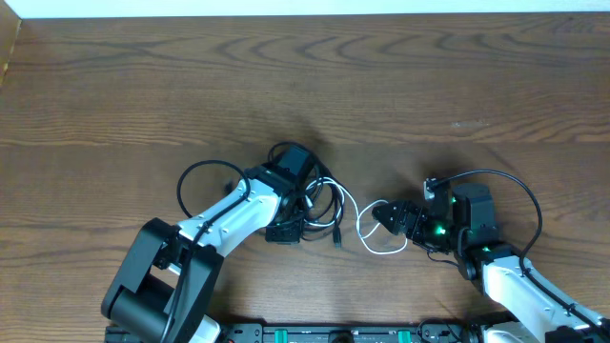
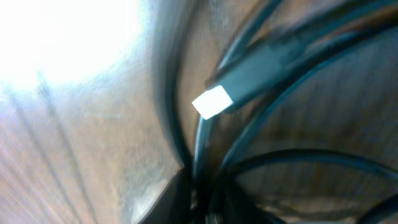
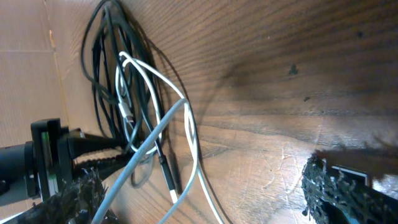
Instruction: Untangle cables
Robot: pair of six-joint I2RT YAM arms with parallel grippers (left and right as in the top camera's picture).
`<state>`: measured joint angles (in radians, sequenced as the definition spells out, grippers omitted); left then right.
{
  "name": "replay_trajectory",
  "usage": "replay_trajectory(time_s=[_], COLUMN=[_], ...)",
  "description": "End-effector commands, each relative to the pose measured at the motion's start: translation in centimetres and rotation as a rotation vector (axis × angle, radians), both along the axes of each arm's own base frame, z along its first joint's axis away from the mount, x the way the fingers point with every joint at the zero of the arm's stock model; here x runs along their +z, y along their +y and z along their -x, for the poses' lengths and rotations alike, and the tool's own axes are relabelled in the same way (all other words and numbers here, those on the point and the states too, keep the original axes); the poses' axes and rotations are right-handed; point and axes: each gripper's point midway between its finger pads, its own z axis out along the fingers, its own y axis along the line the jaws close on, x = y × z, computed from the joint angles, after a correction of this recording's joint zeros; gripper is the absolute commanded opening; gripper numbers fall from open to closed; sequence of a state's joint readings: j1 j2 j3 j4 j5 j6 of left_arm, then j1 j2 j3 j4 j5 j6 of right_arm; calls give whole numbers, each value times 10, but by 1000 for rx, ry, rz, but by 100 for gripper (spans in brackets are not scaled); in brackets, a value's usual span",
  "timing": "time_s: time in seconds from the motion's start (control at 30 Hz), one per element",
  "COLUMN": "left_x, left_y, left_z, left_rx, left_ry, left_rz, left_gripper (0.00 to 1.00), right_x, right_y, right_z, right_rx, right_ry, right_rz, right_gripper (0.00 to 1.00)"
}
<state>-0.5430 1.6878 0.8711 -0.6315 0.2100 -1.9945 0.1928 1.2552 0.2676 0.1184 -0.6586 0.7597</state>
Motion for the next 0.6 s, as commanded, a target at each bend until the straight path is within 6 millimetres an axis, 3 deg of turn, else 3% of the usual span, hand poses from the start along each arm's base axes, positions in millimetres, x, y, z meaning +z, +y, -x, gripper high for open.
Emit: replay_trajectory(time_s=[0.0,0.13,0.27,0.4,0.5,0.57], left_x=[-19,-18,-2,29,60,86], left_y=[13,16,16,19,19,9], left_z=[24,18,-6,-33,-50,-63], left_rx=[-34,-146,-358,-583,-698,-790], left_ry=[89,59,-53,-216,-358,-501], left_rz=[-58,-48,2,31,47,99], left_gripper=[8,8,8,7,8,7], right_x=[3,4,7,30,58,79], right_y=[-1,0,1,0,-16,-31], right_z=[-3,-2,-4,-16,-36,-47], right_rx=[3,9,15,26,-13,-56], right_ry=[-19,-20,-34,-140,-294,-385], right_rz=[9,0,-12,-64,-76,-85], right_gripper=[99,99,99,99,99,99])
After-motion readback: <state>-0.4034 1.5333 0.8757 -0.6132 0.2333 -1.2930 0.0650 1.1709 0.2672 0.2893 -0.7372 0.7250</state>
